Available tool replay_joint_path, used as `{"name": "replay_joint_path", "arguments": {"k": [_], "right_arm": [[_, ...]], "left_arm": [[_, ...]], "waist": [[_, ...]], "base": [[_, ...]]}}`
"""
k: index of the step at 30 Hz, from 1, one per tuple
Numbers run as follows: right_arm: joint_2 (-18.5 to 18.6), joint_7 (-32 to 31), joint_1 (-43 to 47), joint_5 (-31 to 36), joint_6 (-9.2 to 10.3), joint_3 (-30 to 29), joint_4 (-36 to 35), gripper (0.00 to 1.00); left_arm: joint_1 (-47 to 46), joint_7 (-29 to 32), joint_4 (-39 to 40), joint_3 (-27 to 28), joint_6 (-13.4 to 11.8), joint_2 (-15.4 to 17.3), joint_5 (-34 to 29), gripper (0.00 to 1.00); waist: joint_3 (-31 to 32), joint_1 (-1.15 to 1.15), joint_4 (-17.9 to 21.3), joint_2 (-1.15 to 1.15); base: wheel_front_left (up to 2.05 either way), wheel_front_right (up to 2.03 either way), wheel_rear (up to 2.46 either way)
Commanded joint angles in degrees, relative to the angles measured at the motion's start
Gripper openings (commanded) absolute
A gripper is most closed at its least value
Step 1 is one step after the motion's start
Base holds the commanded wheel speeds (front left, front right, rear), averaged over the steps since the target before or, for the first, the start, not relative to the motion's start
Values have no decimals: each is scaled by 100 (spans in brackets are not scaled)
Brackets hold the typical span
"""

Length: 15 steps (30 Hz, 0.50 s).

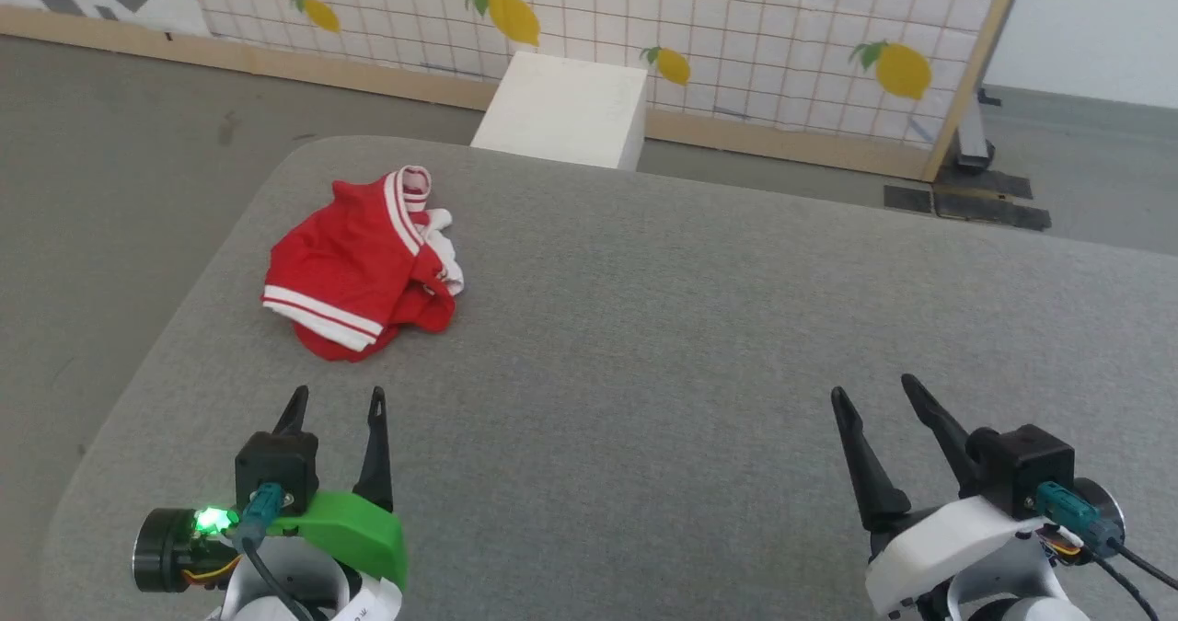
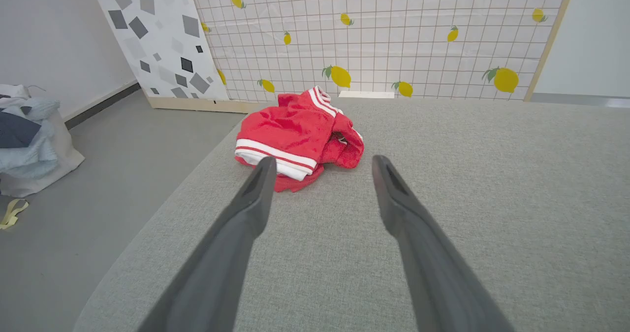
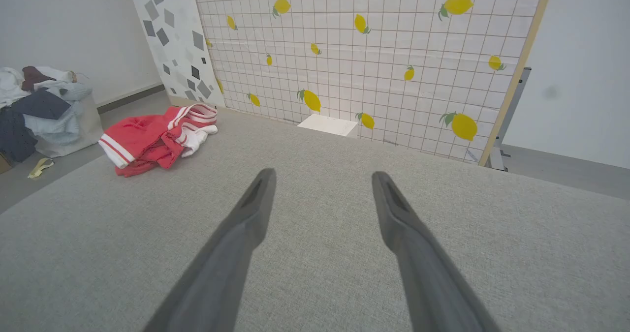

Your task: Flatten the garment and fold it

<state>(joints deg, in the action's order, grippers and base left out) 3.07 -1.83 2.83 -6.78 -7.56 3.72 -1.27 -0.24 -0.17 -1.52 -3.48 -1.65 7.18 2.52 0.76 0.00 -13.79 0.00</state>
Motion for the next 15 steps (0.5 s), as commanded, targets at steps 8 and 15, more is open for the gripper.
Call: {"name": "replay_joint_path", "arguments": {"k": [8, 15], "right_arm": [[-9, -39, 171, -142, 6, 65, -89, 100], [-13, -53, 223, -189, 7, 111, -126, 100]], "left_arm": [[-106, -50, -39, -95, -62, 97, 30, 100], [-129, -84, -44, -157, -99, 146, 54, 100]], "waist": [[98, 0, -418, 0], [87, 0, -628, 0]], "base": [[0, 0, 0], [0, 0, 0]]}}
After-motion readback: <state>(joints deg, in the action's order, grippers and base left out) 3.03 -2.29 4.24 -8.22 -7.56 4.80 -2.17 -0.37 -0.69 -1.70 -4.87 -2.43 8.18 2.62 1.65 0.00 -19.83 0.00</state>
